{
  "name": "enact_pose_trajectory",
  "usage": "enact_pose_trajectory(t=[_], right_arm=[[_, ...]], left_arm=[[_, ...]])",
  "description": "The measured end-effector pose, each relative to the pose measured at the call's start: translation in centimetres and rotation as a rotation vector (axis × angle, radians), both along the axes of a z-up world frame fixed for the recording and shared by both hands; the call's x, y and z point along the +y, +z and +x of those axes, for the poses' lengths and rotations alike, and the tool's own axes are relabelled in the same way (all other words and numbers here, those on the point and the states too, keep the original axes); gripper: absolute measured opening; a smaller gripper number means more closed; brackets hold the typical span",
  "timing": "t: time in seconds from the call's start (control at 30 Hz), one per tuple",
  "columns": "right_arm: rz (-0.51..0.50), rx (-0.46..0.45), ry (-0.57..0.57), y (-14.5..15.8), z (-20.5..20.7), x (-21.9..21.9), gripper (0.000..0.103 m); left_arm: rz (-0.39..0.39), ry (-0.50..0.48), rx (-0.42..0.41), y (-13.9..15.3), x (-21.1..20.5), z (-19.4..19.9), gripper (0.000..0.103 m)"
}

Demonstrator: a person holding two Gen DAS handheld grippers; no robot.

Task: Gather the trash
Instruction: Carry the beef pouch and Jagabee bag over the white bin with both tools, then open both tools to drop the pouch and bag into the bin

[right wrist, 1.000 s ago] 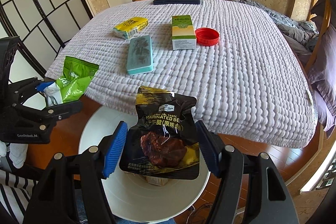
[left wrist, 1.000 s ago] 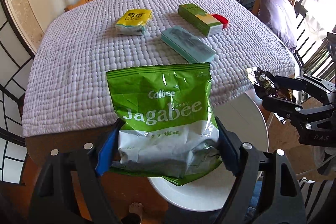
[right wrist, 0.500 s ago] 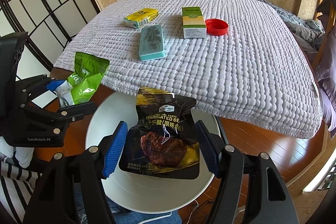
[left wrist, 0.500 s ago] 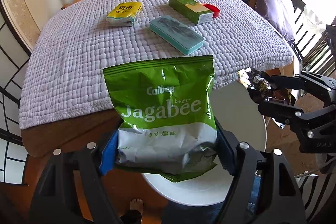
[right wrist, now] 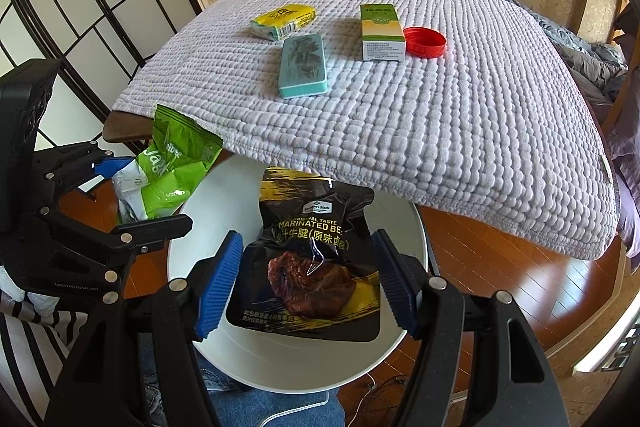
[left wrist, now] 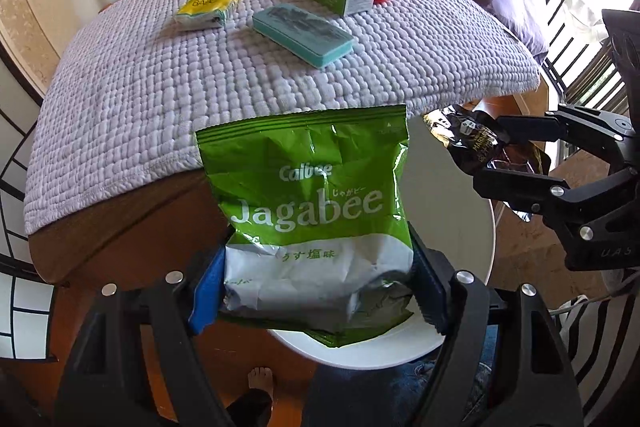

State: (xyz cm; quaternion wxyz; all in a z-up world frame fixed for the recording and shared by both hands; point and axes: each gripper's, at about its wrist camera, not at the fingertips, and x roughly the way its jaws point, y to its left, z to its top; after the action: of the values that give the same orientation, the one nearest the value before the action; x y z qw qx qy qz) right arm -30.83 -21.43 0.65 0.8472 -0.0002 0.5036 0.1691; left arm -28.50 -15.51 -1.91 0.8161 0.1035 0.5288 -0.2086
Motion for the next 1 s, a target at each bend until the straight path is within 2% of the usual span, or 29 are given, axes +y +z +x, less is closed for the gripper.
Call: enact_pose_trajectory(t=[0.3,0.33,0.37,0.6,1.0], right_arm=[[-0.007,0.023,0.01,-0.7,-0.2,0.2,0.065],[-0.007,0.024,0.01,-0.8,-0.2,0.2,0.058],[-0.007,0.03,0.012,-0.9,-0.2,0.2,0.057],[-0.02,0.067,-0.002,-3.1,0.2,0.1,0.057],[-0.026,0.071,-0.03,-4.3,0.3,0.2,0.057]], left_arm=[[0.013,-0.039,0.042,-1.5,-0.9,-0.8,0.079],[0.015,-0.039,0.045,-1.7,-0.9,-0.8,0.079],[0.016,-0.039,0.048,-1.9,-1.0,-0.9,0.079],[0.019,-0.021,0.082,-3.7,-0.8,-0.6,0.079],[0.036,-0.044,0.097,-6.2,-2.5,-0.1,0.081]])
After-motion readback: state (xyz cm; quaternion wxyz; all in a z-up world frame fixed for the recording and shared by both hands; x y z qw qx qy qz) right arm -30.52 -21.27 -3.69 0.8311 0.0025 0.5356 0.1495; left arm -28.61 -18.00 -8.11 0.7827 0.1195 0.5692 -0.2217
